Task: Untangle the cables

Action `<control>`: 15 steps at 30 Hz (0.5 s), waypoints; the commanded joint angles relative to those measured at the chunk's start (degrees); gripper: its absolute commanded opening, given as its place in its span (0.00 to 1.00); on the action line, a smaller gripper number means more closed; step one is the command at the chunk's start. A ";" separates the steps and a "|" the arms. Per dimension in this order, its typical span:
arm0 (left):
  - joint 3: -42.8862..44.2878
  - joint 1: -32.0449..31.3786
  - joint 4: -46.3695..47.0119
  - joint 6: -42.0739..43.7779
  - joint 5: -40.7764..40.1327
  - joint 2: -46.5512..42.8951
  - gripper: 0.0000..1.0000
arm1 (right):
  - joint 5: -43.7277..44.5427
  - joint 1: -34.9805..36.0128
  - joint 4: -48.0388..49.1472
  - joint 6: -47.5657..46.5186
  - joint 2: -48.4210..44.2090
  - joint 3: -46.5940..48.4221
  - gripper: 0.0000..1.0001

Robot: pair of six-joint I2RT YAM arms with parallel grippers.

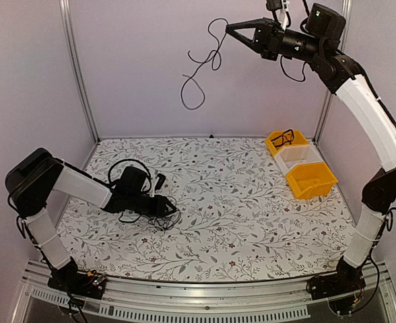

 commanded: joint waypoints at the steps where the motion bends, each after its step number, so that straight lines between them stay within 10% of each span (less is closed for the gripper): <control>1: -2.99 -1.19 -6.89 -0.32 -1.38 0.41 0.44 | 2.46 -4.33 3.10 6.11 0.75 4.36 0.00; 15: 4.44 -4.00 -16.18 2.39 -5.39 -5.75 0.51 | 7.30 -12.38 -2.95 -7.09 -2.74 -7.73 0.00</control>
